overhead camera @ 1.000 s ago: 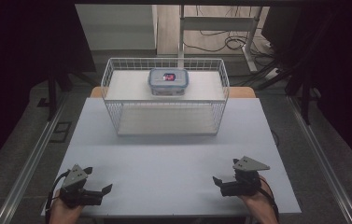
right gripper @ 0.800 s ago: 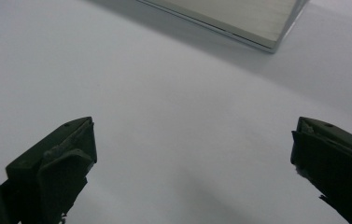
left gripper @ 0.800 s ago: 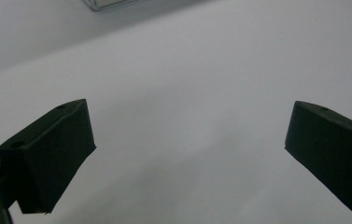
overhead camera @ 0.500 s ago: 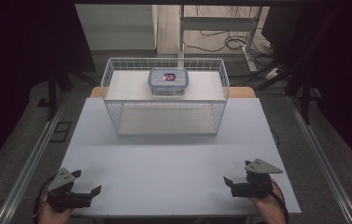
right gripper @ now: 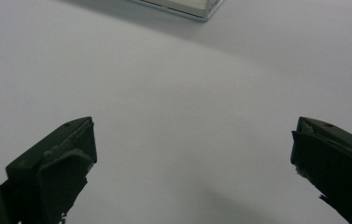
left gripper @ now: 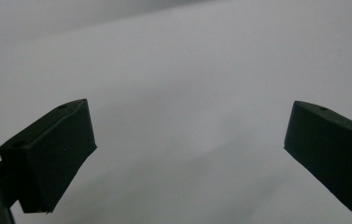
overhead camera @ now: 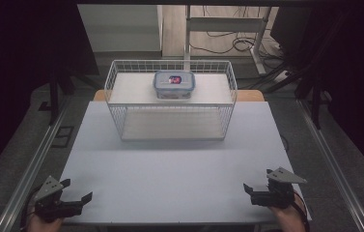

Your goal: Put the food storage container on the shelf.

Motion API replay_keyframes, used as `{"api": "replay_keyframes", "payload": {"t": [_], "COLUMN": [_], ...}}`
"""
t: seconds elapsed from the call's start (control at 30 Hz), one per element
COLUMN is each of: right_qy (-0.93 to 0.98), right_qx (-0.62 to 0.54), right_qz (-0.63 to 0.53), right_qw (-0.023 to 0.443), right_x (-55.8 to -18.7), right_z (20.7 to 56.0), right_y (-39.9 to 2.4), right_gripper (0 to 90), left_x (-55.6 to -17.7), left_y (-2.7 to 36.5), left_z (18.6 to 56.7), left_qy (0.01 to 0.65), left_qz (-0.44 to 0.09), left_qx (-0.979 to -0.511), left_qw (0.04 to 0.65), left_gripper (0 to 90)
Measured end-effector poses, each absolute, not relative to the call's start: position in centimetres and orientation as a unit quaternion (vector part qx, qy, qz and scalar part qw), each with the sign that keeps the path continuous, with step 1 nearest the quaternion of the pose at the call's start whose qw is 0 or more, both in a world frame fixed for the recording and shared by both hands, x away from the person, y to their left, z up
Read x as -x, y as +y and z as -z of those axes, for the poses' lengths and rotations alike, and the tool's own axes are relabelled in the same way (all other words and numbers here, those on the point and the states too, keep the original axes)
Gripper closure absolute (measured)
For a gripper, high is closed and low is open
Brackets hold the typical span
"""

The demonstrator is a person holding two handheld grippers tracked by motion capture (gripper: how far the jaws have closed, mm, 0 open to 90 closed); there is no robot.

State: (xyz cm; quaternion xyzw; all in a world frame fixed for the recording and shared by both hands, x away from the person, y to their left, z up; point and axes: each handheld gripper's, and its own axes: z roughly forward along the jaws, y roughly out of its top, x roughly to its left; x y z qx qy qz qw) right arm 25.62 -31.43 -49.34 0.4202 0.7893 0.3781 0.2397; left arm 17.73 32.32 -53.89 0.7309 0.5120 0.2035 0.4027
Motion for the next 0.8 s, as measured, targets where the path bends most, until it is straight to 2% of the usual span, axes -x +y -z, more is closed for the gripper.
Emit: {"api": "replay_keyframes", "payload": {"t": [0.3, 0.8], "right_qy": [0.781, 0.781], "right_qx": [-0.441, -0.476], "right_qz": [-0.369, -0.347], "right_qw": [0.241, 0.207], "right_x": [-25.1, -25.2], "right_z": [49.8, 51.2], "right_y": [-33.3, -34.6], "right_gripper": [0.0, 0.1], "left_x": [-17.4, -17.2], "left_y": [33.6, 35.4], "left_z": [54.4, 55.7], "left_qy": [0.528, 0.567], "left_qz": [-0.214, -0.207], "left_qx": [-0.723, -0.703], "left_qw": [0.390, 0.376], "left_gripper": [1.2, 1.4]}}
